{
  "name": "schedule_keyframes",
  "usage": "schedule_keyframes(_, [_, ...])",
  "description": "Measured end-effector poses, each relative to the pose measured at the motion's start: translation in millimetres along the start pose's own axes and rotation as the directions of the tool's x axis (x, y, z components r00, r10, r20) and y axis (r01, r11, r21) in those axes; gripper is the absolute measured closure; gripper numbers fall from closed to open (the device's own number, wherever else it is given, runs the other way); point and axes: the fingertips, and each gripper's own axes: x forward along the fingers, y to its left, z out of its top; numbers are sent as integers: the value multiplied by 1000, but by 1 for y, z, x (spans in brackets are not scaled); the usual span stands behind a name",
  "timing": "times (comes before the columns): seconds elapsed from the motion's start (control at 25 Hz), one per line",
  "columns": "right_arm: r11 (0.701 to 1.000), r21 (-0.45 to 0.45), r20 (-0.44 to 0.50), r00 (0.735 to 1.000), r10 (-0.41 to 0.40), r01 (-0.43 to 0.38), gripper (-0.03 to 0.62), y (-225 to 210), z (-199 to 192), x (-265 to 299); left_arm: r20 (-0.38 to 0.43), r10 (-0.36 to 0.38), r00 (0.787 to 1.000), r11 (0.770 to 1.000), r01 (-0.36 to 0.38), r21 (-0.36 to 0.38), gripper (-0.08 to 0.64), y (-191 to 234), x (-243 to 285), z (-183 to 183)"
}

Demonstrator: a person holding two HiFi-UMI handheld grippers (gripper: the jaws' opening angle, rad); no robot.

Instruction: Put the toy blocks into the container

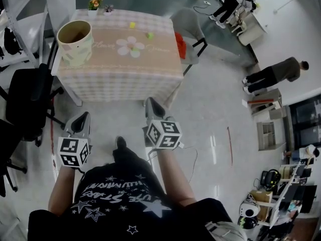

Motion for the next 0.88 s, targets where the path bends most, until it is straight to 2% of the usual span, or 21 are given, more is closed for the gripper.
schedule_keyframes(0.04, [1000,-3,-1,1000,4,-4,586,-3,2,4,-1,4,1000,1000,-4,-1,551,1,4,1])
schedule_keyframes(0.12, [1000,-11,-15,1000,17,-17,477,-9,4,16,0,18,1000,1000,-18,-3,551,4,12,6])
schedule_keyframes(0.2, [999,-13,-30,999,35,-35,421,-15,9,29,2,36,999,999,-36,-6,551,7,21,13])
schedule_keyframes(0.36, [997,-20,-46,996,73,-74,359,-27,19,58,1,80,997,997,-80,-7,551,14,40,27])
schedule_keyframes(0.88, [977,-4,-137,967,213,-215,336,-72,28,152,-5,232,973,973,-232,-3,549,31,97,53])
